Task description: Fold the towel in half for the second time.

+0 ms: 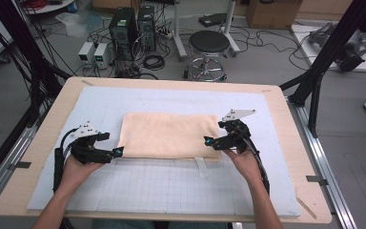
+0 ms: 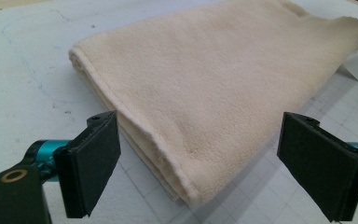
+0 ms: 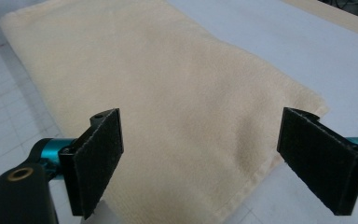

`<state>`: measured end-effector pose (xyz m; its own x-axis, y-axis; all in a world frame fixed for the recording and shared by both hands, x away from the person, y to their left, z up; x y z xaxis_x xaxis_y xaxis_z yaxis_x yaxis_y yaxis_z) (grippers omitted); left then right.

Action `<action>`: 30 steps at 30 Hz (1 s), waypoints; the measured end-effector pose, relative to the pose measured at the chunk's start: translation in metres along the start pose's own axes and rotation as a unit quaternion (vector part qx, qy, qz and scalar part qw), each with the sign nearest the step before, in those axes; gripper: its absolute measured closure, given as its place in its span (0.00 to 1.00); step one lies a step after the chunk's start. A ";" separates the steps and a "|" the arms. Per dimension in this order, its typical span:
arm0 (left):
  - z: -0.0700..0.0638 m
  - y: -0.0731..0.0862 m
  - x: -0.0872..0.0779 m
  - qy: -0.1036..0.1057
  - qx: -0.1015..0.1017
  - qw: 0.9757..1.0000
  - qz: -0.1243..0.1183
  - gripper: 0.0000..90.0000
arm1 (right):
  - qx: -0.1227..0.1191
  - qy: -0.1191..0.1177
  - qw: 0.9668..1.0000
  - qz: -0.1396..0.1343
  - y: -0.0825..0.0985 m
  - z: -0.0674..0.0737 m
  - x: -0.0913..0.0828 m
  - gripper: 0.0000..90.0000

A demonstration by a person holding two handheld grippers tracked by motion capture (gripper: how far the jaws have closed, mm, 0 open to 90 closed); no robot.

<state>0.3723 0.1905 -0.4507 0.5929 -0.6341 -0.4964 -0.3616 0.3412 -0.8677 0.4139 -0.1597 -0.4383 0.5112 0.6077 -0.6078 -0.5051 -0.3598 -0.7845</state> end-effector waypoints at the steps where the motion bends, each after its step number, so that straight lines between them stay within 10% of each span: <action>1: 0.000 0.000 -0.001 0.000 0.002 1.000 0.000 0.15 | -0.003 0.000 1.000 0.002 0.000 0.002 -0.001 0.15; 30: -0.013 0.008 -0.017 0.004 0.013 1.000 0.000 0.12 | -0.007 0.001 1.000 -0.019 0.032 0.012 -0.020 0.13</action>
<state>0.3502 0.1948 -0.4487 0.5872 -0.6390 -0.4968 -0.3437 0.3588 -0.8678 0.3794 -0.1751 -0.4500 0.5303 0.6198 -0.5784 -0.4761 -0.3467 -0.8081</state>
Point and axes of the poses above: each handheld gripper's, and its own axes: x roughly forward along the jaws, y roughly out of its underside, z roughly to its left, the point moved 9 cm from there along x, roughly forward along the jaws, and after that the axes turned 6 degrees about x, right-handed, at the moved point
